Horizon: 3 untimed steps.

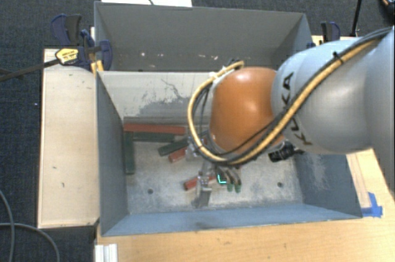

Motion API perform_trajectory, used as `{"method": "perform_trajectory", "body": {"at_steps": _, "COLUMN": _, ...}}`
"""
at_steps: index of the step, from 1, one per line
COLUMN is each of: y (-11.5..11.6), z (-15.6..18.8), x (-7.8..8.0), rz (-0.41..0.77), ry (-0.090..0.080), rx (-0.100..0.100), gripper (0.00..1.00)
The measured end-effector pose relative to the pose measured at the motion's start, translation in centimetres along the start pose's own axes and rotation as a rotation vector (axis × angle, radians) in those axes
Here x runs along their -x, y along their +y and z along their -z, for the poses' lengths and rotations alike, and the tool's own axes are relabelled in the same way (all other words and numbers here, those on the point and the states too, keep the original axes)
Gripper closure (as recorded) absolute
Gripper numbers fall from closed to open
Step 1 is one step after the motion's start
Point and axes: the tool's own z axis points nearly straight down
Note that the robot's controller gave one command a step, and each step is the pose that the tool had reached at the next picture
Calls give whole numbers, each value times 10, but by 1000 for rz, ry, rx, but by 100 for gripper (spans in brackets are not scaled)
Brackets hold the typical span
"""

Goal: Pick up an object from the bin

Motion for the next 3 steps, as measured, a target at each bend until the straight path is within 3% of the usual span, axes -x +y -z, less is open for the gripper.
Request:
{"method": "perform_trajectory", "body": {"at_steps": 1, "y": -55, "z": -94, "x": 12, "rz": 90, "ry": -5, "rx": 0, "gripper": 0}}
{"method": "perform_trajectory", "body": {"at_steps": 2, "y": -52, "z": -91, "x": 12, "rz": 88, "ry": -8, "rx": 1, "gripper": 100}}
{"method": "perform_trajectory", "body": {"at_steps": 3, "y": -66, "z": 107, "x": 34, "rz": 79, "ry": -18, "rx": 1, "gripper": 100}}
